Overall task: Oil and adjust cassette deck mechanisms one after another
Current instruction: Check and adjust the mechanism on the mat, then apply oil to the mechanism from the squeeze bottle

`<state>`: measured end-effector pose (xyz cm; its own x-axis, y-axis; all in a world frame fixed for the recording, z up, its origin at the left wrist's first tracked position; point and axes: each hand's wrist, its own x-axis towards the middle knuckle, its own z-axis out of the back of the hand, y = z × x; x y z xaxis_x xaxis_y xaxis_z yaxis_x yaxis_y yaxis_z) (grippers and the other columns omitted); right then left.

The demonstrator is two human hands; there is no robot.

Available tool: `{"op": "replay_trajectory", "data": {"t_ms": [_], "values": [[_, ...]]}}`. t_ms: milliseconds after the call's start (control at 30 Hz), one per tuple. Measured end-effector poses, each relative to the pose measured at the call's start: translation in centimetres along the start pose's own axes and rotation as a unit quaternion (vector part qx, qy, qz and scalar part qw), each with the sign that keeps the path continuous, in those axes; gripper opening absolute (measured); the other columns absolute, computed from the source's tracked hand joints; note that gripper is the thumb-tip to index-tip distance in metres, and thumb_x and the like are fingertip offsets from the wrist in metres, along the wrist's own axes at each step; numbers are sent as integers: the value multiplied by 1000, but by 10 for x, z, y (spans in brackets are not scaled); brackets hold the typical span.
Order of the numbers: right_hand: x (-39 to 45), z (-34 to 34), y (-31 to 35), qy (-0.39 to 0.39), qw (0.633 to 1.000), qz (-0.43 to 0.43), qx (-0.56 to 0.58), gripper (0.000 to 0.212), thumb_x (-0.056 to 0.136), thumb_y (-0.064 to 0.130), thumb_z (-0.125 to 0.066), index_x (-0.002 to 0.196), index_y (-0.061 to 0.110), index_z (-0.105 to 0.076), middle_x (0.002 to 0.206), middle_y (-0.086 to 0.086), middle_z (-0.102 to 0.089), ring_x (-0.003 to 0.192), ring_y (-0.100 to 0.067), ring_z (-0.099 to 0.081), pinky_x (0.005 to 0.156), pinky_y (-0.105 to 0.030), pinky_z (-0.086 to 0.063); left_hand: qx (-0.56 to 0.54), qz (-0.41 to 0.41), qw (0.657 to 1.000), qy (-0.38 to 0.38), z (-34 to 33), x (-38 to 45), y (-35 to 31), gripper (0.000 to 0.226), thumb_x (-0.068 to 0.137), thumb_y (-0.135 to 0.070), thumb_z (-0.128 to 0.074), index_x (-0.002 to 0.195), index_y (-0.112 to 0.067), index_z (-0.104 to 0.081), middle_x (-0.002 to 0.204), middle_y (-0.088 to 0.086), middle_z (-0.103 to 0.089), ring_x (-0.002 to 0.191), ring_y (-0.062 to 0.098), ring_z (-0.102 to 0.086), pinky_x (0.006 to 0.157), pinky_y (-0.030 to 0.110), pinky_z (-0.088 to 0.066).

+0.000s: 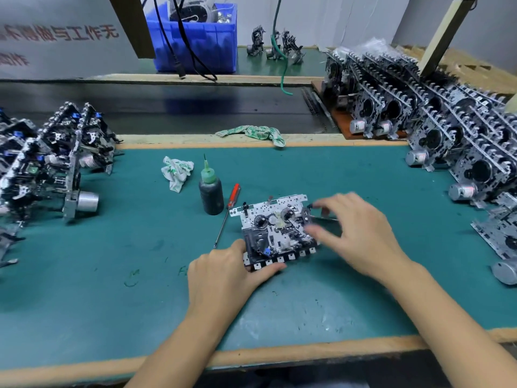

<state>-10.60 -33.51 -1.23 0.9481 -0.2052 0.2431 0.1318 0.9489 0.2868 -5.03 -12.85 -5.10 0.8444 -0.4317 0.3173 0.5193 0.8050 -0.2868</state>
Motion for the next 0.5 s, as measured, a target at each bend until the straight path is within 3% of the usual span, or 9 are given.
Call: {"op": "replay_trajectory", "data": {"t_ms": [100, 167, 267, 333, 400, 500], "values": [[27, 3, 34, -96, 986, -5, 139, 41, 83, 60, -51, 101, 26, -63, 89, 13, -59, 91, -6, -49, 80, -28, -40, -1, -34, 999, 4, 2, 1, -1, 69, 59, -81, -38, 53, -14, -55, 34, 3, -47, 31, 25, -51, 36, 22, -27], [49, -4, 66, -80, 980, 26, 182, 33, 82, 48, -65, 105, 26, -61, 94, 12, -61, 96, -8, -51, 84, -30, -42, -3, -50, 999, -12, 3, 1, -2, 64, 56, -78, -48, 49, -14, -47, 32, 1, -43, 26, 21, -45, 34, 19, -23], [89, -13, 99, 68, 986, -11, 152, 67, 74, 51, -73, 130, 25, -47, 114, 8, -61, 112, -16, -51, 87, -35, -42, -5, -65, 997, -34, 0, 0, -2, 62, 53, -78, -53, 51, -17, -42, 32, 1, -41, 25, 18, -43, 36, 19, -18], [113, -20, 109, 195, 967, -55, 153, 87, 70, 48, -78, 141, 23, -33, 128, 1, -56, 117, -21, -51, 91, -35, -43, 2, -64, 997, -42, 0, -1, -2, 62, 56, -77, -49, 51, -15, -44, 33, 1, -41, 26, 17, -42, 37, 18, -17], [125, -29, 113, 255, 949, -61, 173, 85, 69, 40, -82, 138, 19, -36, 131, -3, -54, 113, -21, -53, 92, -34, -43, 5, -65, 997, -48, -1, -2, -2, 61, 56, -75, -51, 51, -14, -45, 33, 0, -41, 26, 17, -42, 38, 18, -16], [130, -41, 115, 263, 945, -59, 182, 65, 73, 31, -81, 126, 8, -52, 121, -7, -59, 106, -23, -56, 91, -34, -46, 5, -67, 996, -60, 0, -2, -3, 60, 57, -74, -53, 52, -15, -42, 33, 0, -39, 26, 18, -40, 38, 17, -17]]}}
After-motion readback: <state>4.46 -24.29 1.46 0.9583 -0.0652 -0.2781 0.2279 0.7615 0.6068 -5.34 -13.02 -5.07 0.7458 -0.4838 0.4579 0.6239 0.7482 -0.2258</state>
